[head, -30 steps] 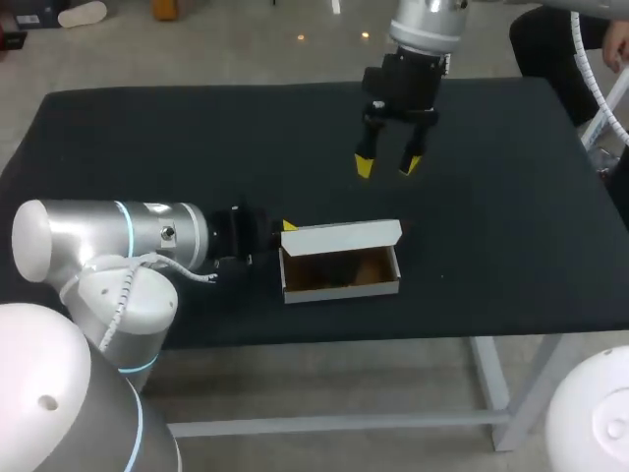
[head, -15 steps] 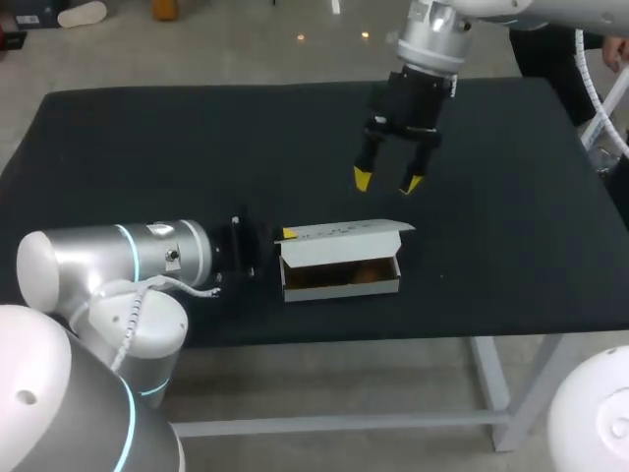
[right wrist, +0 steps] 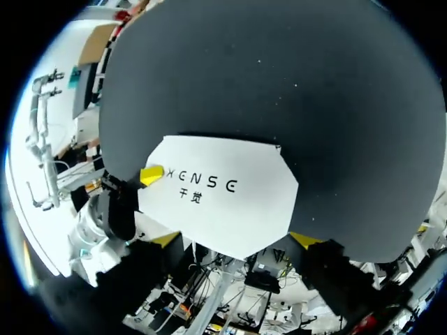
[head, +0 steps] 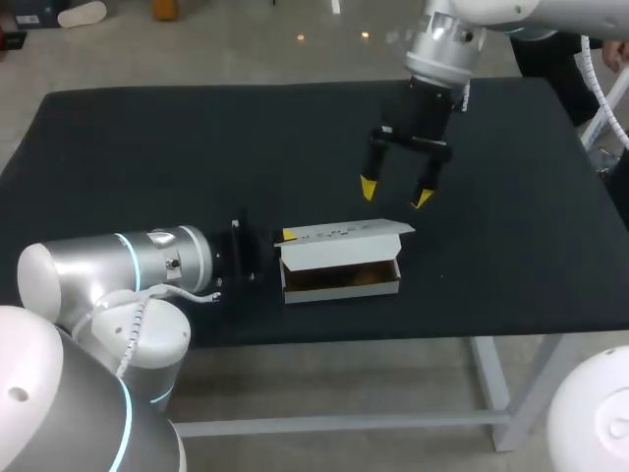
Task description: Assemble the packaging by folding the flat box into shape, placing the metal phone stand inside, and closing the box properly
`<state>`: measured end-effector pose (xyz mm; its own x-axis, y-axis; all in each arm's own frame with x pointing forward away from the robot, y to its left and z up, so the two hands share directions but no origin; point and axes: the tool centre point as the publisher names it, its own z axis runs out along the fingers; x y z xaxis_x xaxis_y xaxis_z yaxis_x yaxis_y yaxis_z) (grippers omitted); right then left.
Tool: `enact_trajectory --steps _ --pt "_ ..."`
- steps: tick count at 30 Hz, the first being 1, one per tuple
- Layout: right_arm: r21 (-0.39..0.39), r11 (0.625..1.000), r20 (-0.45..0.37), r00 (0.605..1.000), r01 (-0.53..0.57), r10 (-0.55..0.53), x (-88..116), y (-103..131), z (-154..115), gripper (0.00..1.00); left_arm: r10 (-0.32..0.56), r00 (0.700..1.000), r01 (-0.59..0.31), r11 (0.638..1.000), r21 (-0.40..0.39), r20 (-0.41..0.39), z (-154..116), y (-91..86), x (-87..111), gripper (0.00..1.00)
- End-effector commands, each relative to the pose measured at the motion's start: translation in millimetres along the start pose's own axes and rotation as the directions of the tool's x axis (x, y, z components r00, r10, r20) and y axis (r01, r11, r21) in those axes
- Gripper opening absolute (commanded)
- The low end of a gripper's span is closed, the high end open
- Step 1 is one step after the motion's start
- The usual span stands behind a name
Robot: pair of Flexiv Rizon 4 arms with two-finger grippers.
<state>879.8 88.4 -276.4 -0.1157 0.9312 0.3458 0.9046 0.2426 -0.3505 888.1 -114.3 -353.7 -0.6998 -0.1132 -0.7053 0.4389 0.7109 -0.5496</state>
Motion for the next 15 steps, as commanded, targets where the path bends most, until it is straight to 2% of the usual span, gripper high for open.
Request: enact_trajectory --steps 1,4,5,9,15 --pt "0.016 0.989 0.033 0.989 -0.145 0.145 -2.1 -0.1 3.3 1.00 0.006 1.000 -0.006 1.000 0.010 0.008 2.9 4.6 7.8 0.00" --pt "0.017 0.984 0.041 0.984 -0.177 0.176 -5.4 -2.8 6.3 1.00 0.020 1.000 -0.020 1.000 0.006 0.016 4.8 5.3 9.3 0.00" --pt "0.018 0.984 0.039 0.984 -0.176 0.175 -5.7 -3.5 7.7 0.93 0.024 1.000 -0.024 1.000 0.004 0.019 5.4 5.6 10.1 0.00" --pt "0.020 0.983 0.040 0.983 -0.181 0.180 -6.2 -3.8 12.2 0.77 0.045 0.999 -0.045 0.999 -0.001 0.028 8.3 6.6 13.5 0.00" --pt "0.017 0.982 0.045 0.981 -0.188 0.187 -5.2 -3.5 21.6 0.71 0.063 0.997 -0.063 0.998 -0.004 0.037 10.4 7.4 15.9 0.00"
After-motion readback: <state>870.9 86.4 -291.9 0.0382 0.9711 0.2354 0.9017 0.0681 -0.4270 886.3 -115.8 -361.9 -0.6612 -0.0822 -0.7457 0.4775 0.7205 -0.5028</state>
